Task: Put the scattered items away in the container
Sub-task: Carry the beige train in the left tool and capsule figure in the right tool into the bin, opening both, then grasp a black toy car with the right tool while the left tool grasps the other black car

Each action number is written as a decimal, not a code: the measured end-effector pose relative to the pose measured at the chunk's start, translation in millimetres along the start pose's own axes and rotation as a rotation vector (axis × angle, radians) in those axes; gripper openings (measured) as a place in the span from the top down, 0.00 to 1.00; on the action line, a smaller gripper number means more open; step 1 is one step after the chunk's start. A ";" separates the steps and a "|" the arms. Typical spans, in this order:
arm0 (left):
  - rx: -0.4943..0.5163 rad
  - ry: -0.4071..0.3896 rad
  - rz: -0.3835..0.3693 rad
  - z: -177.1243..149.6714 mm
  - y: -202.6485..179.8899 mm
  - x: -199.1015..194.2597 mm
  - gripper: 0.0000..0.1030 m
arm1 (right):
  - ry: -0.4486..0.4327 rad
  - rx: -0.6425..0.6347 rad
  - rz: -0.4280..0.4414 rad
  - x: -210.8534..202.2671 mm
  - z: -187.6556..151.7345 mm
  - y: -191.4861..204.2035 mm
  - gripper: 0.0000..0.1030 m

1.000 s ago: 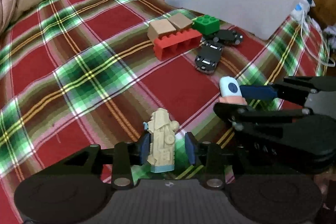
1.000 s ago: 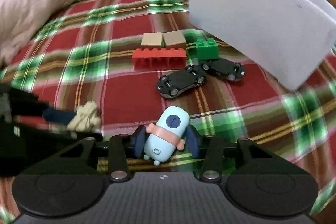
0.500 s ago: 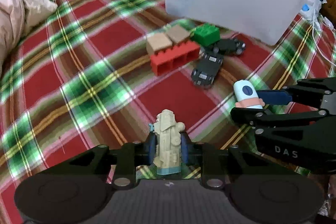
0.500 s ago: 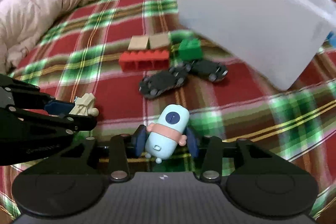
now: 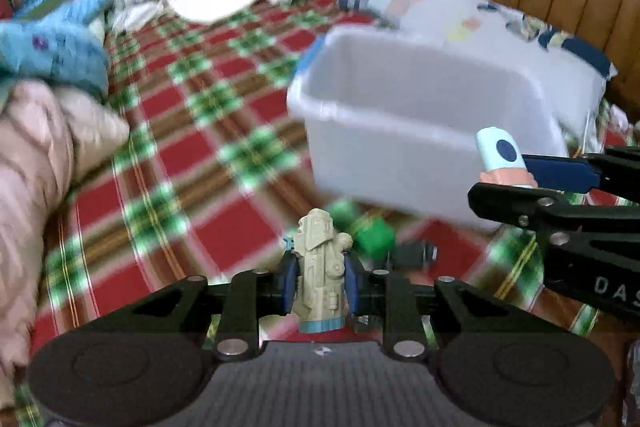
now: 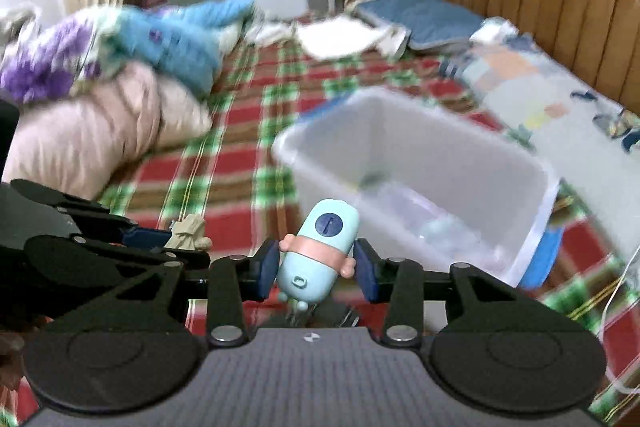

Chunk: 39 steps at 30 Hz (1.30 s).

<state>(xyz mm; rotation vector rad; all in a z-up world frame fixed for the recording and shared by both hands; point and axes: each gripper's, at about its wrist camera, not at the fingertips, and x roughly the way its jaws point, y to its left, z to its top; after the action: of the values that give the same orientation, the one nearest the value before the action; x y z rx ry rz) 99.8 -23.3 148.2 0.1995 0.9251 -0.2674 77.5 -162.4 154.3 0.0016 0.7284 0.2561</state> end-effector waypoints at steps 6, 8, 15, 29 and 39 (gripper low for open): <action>0.021 -0.083 -0.032 55.5 -13.1 -2.6 0.73 | -0.052 0.023 -0.065 5.0 32.0 -29.6 0.57; 0.025 -0.105 -0.042 72.6 -19.6 2.0 0.73 | -0.052 0.026 -0.084 8.8 38.8 -39.9 0.56; 0.074 -0.117 -0.061 108.4 -48.9 43.4 0.73 | -0.016 0.003 -0.124 31.8 43.2 -69.5 0.56; 0.062 -0.018 -0.045 108.5 -67.7 94.7 0.58 | 0.057 0.025 -0.143 54.0 27.1 -96.3 0.53; 0.104 -0.073 -0.003 114.7 -68.3 73.9 0.43 | 0.031 0.050 -0.122 37.2 26.7 -93.3 0.48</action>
<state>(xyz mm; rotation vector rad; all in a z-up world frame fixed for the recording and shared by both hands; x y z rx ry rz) 207.9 -131.0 152.1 0.2826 0.8400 -0.3238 143.2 -241.8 141.4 0.0013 0.7627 0.1217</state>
